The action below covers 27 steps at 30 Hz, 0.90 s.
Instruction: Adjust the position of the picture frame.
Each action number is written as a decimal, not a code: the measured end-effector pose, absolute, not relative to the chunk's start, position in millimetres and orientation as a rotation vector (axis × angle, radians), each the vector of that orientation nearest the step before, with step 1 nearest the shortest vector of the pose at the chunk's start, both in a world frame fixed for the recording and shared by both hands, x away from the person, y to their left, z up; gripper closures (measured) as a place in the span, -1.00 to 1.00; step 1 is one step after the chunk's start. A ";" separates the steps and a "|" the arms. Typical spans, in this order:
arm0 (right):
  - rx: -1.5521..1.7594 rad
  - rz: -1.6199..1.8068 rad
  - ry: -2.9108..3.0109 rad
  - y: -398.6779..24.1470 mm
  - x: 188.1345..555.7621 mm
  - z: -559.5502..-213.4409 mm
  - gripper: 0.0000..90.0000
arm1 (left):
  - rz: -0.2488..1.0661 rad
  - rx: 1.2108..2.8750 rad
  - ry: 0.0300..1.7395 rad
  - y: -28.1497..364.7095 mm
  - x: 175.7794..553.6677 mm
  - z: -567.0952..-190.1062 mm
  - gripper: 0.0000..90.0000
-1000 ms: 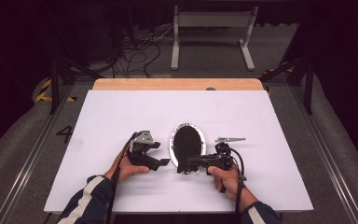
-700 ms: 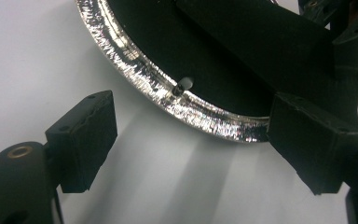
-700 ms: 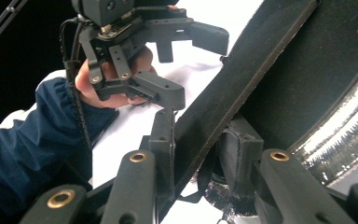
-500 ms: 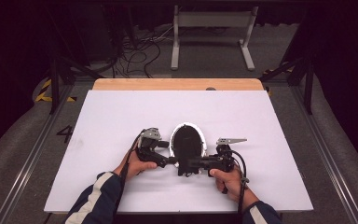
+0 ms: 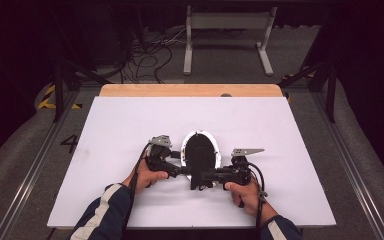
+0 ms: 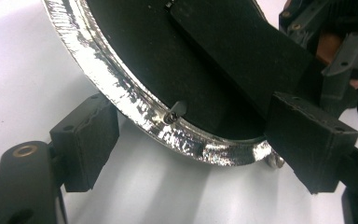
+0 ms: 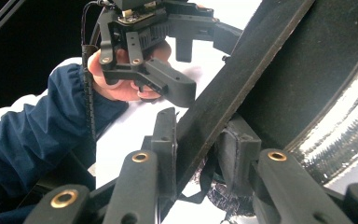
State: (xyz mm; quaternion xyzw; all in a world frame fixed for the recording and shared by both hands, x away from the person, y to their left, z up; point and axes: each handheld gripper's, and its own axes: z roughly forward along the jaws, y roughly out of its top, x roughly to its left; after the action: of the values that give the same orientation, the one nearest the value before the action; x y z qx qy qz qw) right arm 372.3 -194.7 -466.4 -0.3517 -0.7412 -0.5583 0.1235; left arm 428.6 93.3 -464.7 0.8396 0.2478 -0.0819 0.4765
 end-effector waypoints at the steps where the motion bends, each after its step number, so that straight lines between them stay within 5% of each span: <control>1: -1.025 -1.628 -2.162 -194.7 372.3 -466.4 0.56 | -0.200 2.052 0.606 93.3 428.6 -464.7 -0.60; 14: -1.010 -1.628 -2.185 -188.4 370.4 -464.0 0.65 | -0.187 1.876 0.595 109.2 429.4 -453.4 -0.34; 23: -1.066 -1.624 -2.202 -190.5 371.2 -464.7 0.67 | -0.240 1.846 0.532 113.6 428.4 -453.6 0.11; 27: -1.071 -1.626 -2.208 -190.0 370.9 -464.4 0.67 | -0.193 1.877 0.520 111.4 427.5 -452.9 0.14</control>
State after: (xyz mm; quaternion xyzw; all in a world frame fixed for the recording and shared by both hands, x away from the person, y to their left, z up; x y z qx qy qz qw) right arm 370.9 -190.0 -464.4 -0.3619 -0.7464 -0.5496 0.0989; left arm 427.5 111.4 -452.9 0.7958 0.2203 -0.0819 0.5581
